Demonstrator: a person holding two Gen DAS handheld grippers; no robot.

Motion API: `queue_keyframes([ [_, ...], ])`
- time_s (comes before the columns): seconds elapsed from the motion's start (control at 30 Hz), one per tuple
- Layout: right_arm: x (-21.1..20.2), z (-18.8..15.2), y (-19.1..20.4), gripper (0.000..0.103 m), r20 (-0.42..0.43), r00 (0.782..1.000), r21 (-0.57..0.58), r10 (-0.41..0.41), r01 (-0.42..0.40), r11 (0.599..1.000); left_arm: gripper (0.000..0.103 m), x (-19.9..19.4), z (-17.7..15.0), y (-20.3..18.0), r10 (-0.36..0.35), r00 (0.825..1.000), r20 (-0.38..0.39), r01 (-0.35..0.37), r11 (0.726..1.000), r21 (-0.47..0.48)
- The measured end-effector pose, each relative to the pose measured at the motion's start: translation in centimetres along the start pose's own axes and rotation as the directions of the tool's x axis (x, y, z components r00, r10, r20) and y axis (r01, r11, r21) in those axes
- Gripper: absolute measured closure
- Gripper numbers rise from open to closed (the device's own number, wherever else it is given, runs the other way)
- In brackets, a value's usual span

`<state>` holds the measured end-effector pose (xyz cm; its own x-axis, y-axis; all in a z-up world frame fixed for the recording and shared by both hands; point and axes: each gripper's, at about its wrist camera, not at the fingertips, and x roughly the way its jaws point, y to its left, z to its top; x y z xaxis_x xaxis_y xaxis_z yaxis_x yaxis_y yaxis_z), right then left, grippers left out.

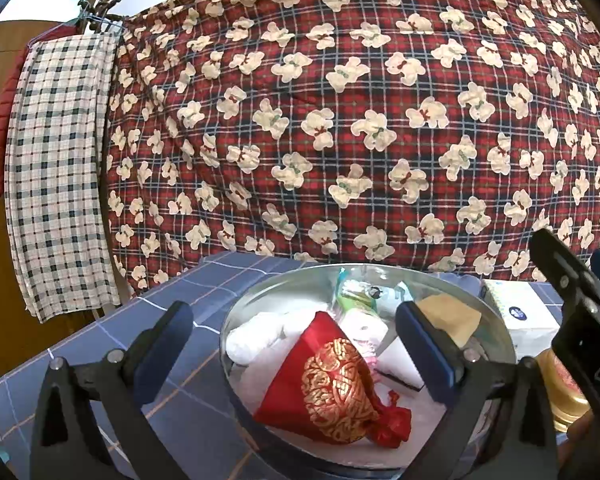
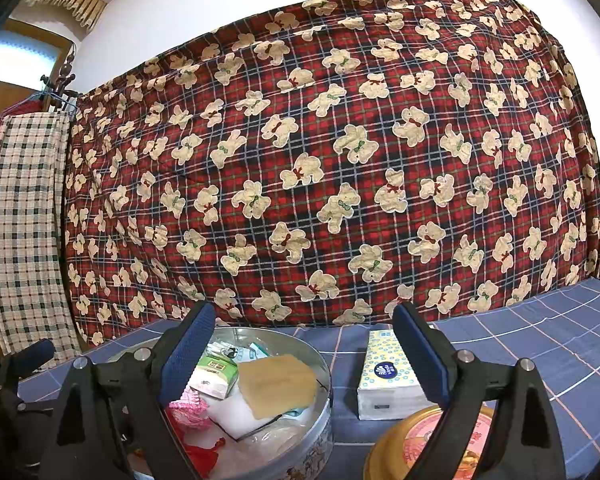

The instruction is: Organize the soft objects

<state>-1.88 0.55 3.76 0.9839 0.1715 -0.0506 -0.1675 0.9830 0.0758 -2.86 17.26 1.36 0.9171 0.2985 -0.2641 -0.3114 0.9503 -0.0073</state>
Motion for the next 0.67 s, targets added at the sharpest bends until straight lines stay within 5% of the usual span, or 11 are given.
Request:
queue_keyframes([
  [0.67, -0.41, -0.29, -0.45, 0.01, -0.012, 1.0, 0.022, -0.007, 0.007, 1.0, 0.001, 0.13, -0.13, -0.21, -0.043, 0.999, -0.011, 0.043, 0.999, 0.0],
])
